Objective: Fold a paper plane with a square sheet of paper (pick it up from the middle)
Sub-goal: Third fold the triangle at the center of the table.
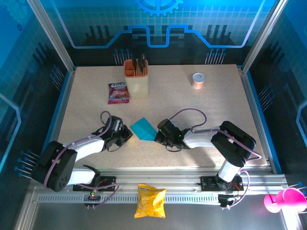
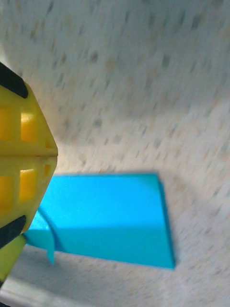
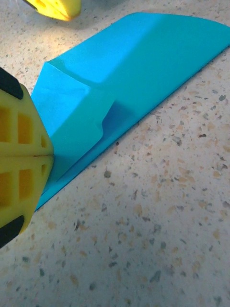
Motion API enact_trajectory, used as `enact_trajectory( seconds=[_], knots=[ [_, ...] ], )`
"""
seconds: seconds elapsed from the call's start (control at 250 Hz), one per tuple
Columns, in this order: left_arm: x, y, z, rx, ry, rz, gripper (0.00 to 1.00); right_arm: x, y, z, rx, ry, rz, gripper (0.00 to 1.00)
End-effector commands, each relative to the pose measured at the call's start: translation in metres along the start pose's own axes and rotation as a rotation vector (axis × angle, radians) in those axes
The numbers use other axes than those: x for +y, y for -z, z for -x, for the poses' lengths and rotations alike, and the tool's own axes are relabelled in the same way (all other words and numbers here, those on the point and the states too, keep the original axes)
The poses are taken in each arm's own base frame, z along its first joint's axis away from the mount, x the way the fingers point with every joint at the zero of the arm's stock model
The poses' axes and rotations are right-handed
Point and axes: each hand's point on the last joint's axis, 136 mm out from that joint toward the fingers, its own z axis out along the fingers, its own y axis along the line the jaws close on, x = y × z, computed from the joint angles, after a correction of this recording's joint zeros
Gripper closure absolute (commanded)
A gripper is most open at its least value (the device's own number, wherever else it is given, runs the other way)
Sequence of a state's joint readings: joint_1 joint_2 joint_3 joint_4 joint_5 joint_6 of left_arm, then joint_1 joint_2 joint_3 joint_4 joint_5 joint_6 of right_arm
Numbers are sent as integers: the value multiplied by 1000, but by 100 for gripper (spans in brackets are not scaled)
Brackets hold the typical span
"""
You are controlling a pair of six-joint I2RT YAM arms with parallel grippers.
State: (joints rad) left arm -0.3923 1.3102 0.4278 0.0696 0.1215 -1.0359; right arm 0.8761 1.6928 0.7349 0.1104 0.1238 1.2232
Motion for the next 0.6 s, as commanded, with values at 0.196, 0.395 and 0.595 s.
enact_trajectory(
  seconds=[0.196,0.395,0.595],
  knots=[
    [-49,-27,-40,108,-118,-105,100,-59,4,-16,95,111,-251,100],
    [-37,-47,-54,141,-91,-95,100,-50,2,-16,110,130,-221,100],
    [-3,-52,-55,117,-51,-10,100,-24,11,-7,89,171,-134,100]
  ],
)
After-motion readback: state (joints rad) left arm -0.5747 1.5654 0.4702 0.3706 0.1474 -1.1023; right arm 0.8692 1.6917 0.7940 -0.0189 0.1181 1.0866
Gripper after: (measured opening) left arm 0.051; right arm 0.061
